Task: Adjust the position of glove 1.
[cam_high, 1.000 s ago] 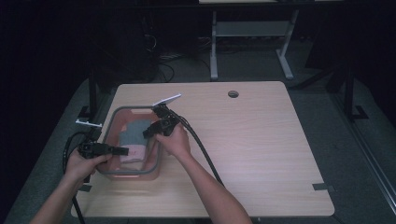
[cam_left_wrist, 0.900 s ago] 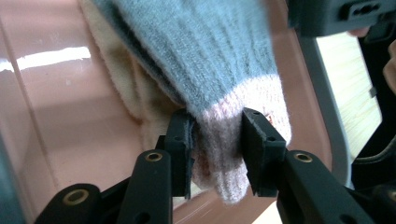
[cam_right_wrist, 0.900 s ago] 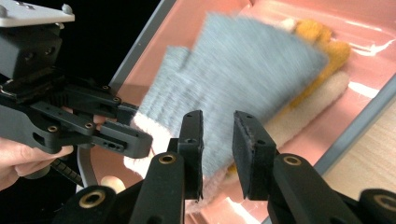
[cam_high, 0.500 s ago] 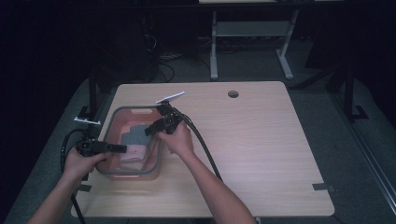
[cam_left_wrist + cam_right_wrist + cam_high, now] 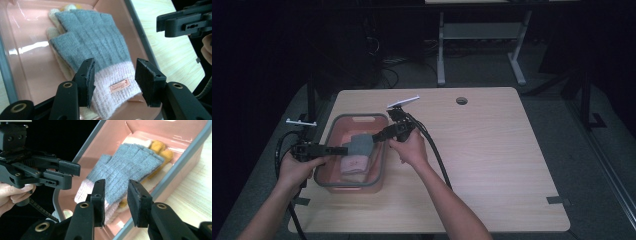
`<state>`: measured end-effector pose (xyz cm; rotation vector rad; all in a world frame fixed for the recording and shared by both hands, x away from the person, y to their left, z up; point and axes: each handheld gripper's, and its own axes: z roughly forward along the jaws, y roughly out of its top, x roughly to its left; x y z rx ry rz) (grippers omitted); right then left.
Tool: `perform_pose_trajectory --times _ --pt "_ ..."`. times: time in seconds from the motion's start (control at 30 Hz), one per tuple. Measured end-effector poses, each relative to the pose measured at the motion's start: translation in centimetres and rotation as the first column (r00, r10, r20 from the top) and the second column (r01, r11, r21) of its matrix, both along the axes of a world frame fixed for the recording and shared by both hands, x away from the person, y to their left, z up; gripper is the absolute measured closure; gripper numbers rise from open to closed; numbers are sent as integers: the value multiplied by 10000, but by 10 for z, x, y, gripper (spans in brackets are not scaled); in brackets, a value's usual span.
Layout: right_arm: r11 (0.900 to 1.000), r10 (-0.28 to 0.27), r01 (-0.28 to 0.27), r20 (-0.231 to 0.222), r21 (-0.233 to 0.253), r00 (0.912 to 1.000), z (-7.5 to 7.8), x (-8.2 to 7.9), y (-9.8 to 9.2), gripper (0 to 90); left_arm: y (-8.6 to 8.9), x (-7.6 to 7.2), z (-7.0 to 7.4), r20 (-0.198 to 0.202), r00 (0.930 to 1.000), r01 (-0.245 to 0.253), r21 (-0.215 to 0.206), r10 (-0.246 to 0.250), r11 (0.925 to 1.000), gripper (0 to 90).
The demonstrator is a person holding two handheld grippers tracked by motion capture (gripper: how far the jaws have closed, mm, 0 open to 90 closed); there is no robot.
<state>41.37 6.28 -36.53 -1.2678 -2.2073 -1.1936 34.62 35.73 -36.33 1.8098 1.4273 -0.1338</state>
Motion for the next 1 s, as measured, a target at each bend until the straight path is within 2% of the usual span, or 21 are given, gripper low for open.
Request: perform_pose_trajectory --times 0.17,0.43,0.77,1.0 --pt "10000 -68 68 38 55 10000 1 0 -7 641 -5 1 5 132 9998 127 -19 -127 9999 472" --pt "9992 -347 346 65 208 9994 3 -2 -32 596 -23 1 12 396 9981 482 -445 -465 9978 432" --pt "9979 -584 578 189 285 9981 9 -5 -56 560 -45 3 16 601 9948 859 -559 -825 9947 401" --pt "9971 -714 709 187 291 9973 8 -6 -66 551 -51 5 16 652 9938 938 -595 -899 9938 396"
